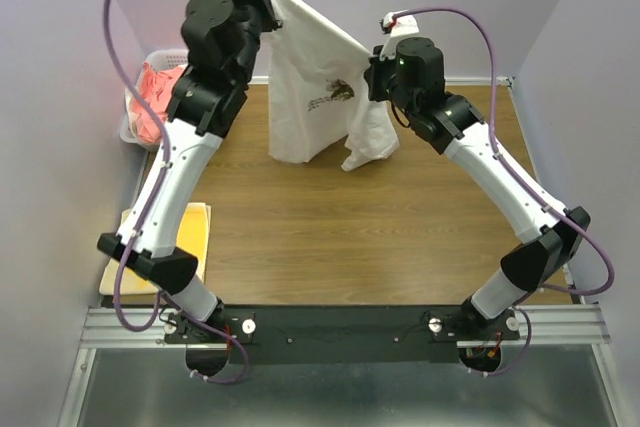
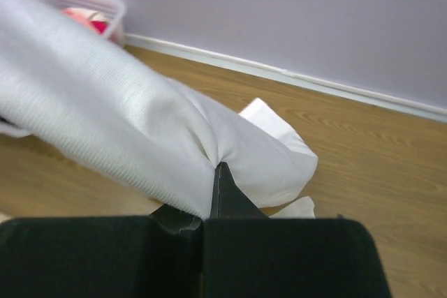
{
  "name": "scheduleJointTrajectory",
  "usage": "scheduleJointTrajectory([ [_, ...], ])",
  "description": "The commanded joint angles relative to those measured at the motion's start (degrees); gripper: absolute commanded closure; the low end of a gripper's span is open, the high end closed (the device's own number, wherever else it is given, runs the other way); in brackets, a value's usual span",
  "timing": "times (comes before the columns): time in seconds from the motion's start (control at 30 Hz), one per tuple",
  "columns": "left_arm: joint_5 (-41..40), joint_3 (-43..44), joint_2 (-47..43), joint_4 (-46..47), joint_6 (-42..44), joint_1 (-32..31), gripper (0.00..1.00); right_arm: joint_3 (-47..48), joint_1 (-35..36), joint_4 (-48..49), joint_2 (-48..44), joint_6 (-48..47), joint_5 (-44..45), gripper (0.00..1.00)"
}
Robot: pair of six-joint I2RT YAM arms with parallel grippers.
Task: Fold and stack the t-shirts
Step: Move the tshirt to the center of the board
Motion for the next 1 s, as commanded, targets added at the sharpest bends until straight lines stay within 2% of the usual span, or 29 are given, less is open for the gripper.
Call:
scheduleJointTrajectory([
  [0.0, 3.3, -7.8, -9.5, 10.8, 7.1, -0.5, 1.0, 1.5, 3.6, -0.7, -4.1, -5.1, -8.2, 0.99],
  [0.1, 6.1, -15.7, -17.7, 19.2, 10.0, -1.6, 1.0, 1.6, 5.9, -0.7, -5.5, -6.0, -10.4, 0.99],
  [0.23, 5.8, -16.9, -24.7, 20.3, 12.5, -1.6, 1.0, 2.9, 9.6, -0.8, -6.7, -7.9, -11.1, 0.99],
  [0.4, 5.6, -17.5, -27.8, 23.9, 14.1, -1.6, 1.0, 3.9, 11.5, -0.7, -8.4, -8.6, -10.2, 0.99],
  [0.47, 5.6, -16.7, -26.2, 24.6, 14.7, -1.6, 1.0, 2.8, 11.4, -0.2, -9.9, -8.7, -8.4, 0.99],
  [0.57, 6.9, -14.6, -21.2, 24.3, 13.3, -1.6, 1.0, -2.7, 11.4, 2.8, -12.1, -8.5, -0.3, 0.99],
  [0.67, 8.6, -13.4, -14.2, 24.4, 9.0, -1.7, 1.0, -9.7, 11.4, 5.9, -13.8, -5.2, 12.7, 0.99],
  [0.7, 10.7, -12.4, -12.0, 24.5, 8.5, -1.7, 1.0, -11.3, 11.4, 7.6, -14.0, -4.2, 20.9, 0.99],
  [0.8, 11.1, -9.2, -2.3, 24.0, 5.2, -2.0, 1.0, -18.6, 11.0, 9.8, -13.5, -0.8, 34.6, 0.99],
  [0.87, 12.2, -7.9, 4.8, 23.1, 2.9, -2.2, 1.0, -24.7, 9.3, 9.9, -13.3, 3.5, 37.3, 0.99],
  [0.97, 18.5, -6.9, 13.0, 22.3, -1.8, -2.6, 1.0, -31.5, 7.2, 9.9, -13.7, 11.3, 40.4, 0.99],
])
